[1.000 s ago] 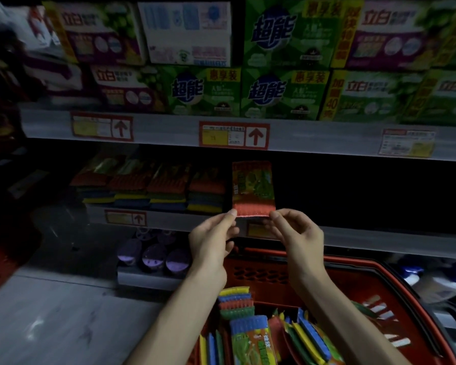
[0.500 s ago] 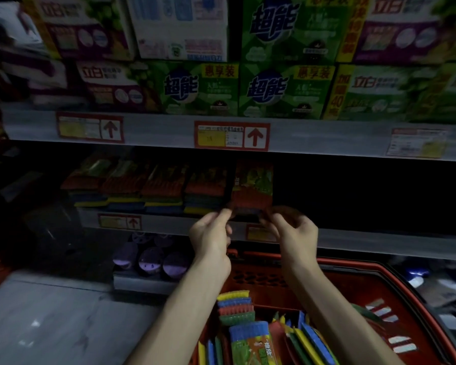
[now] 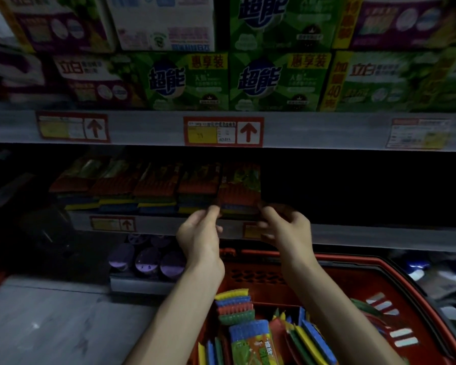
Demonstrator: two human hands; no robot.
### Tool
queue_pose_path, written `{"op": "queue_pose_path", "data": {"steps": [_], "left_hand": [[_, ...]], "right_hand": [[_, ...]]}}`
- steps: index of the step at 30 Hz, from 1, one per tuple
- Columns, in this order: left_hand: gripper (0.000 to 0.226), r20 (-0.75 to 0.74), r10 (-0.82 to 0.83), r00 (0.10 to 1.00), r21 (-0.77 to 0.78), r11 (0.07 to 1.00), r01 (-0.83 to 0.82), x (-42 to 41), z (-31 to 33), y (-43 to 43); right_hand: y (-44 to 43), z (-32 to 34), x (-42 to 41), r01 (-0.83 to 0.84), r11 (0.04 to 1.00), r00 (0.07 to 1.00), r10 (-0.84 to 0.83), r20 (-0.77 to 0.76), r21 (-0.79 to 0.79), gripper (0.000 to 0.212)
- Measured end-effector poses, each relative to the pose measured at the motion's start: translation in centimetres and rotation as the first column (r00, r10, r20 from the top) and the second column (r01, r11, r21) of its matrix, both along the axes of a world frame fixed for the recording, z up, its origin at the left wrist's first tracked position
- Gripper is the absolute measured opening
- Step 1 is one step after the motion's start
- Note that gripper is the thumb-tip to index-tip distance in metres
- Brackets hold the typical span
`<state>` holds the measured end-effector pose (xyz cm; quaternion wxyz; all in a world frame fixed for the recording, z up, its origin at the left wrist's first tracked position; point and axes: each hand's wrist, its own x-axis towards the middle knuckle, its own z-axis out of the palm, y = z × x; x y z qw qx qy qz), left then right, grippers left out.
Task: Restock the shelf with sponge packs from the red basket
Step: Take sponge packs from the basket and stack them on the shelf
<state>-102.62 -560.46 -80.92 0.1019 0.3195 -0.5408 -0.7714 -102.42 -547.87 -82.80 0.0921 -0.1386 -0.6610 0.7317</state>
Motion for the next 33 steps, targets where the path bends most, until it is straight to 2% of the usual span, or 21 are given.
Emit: {"op": "queue_pose_path", "data": {"steps": [2,4,8,14,19,21,24,28,33], "left_hand": [[0.018,-0.029,0.01,1.0,-0.016,1.0,-0.01,0.1,-0.1,-0.1],[0.013,-0.054,0.004,0.999,-0.068,0.998,-0.008,0.0,-0.5,-0.4],[0.015,-0.073,-0.052,0.996,-0.186,0.982,0.037,0.2,-1.5,-1.3],[0.026,-0.05,-0.165,0.985,-0.408,0.904,0.13,0.6,-2.4,-1.4],[0.042,-0.023,-0.259,0.966,-0.523,0.826,0.209,1.3,-2.8,-0.9],[0.045,-0.04,-0.282,0.958,-0.529,0.82,0.219,1.6,-3.0,-0.8],[0.048,-0.061,-0.305,0.95,-0.481,0.843,0.24,1.5,-2.9,-0.9],[0.046,-0.112,-0.309,0.945,-0.427,0.873,0.235,1.6,-2.6,-1.3],[0.038,-0.162,-0.349,0.923,-0.357,0.893,0.275,1.9,-1.9,-1.3]], "right_hand": [[0.2,-0.3,0.5,0.016,1.0,1.0,-0.016,-0.012,0.004,0.009],[0.4,-0.4,1.2,0.023,0.999,0.999,-0.022,-0.05,0.029,0.01],[0.2,-1.0,2.2,0.0,0.988,0.991,0.021,-0.132,0.153,0.024],[-0.8,-1.3,1.9,-0.032,0.958,0.987,0.076,-0.145,0.286,0.042],[-1.0,-0.7,1.5,-0.068,0.965,0.985,0.106,-0.137,0.254,0.038],[-0.9,-0.5,1.5,-0.078,0.968,0.985,0.112,-0.13,0.239,0.039],[-0.4,-0.5,1.5,-0.112,0.948,0.978,0.159,-0.138,0.297,0.04],[-0.2,-0.2,1.7,-0.125,0.94,0.968,0.186,-0.168,0.317,0.049],[-0.9,0.7,2.4,-0.163,0.958,0.956,0.212,-0.201,0.234,0.033]]}}
